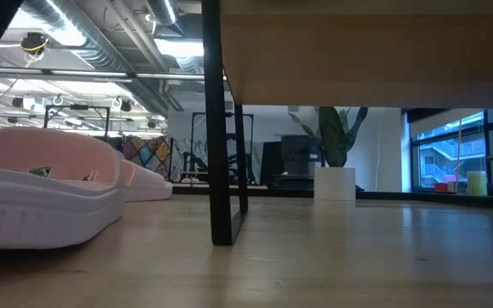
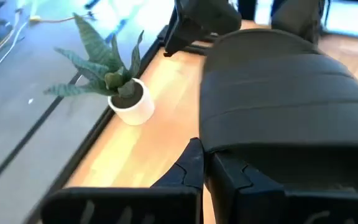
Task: Pick and place slides into the shelf
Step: Put the black slipper onto the shelf
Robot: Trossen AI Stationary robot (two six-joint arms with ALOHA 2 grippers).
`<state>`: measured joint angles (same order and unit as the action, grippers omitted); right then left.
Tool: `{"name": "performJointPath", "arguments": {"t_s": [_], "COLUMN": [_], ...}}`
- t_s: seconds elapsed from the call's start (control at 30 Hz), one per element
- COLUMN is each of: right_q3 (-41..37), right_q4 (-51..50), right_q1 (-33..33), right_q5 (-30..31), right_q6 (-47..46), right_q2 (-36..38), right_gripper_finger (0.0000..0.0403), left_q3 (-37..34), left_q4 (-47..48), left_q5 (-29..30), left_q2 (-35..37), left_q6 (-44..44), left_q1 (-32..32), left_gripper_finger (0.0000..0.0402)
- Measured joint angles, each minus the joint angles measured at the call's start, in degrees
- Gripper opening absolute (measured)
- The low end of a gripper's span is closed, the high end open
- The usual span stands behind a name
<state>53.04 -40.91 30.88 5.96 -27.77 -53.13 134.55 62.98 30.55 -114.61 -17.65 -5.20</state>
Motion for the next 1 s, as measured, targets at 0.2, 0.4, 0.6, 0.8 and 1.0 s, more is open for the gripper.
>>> {"name": "performJointPath", "arguments": {"t_s": [0.2,0.4,0.6,0.8,1.0], "right_q3": [0.00,0.00,0.00,0.00,4.35], "right_q4": [-2.10,-3.29,-9.29,-11.65,-13.34], "right_q1": [0.03,-0.01,0.03,0.40,0.40], "right_q5": [0.02,-0.06,0.12,0.48,0.50], "right_q6": [4.08,4.91,10.39,13.66,16.34], "right_q2": [0.00,0.05,0.03,0.08,0.39], "right_gripper_finger": [0.0165,0.0165,0.0165,0.0165,0.0165], "left_q3": [-0.14,-0.35,-0.38,-0.35,-0.35], "left_q4": [-8.69,-13.03,-14.07,-13.86,-12.43], "left_q5": [10.03,14.62,15.34,15.90,15.39], "left_q2": [-2.90,-7.60,-10.34,-11.24,-11.17], "left_q6": [-10.41,-17.56,-23.10,-24.18,-22.39], "left_q1": [-5.62,-8.42,-9.22,-9.16,-8.49], "left_gripper_finger": [0.0000,0.0000,0.0000,0.0000,0.0000]}}
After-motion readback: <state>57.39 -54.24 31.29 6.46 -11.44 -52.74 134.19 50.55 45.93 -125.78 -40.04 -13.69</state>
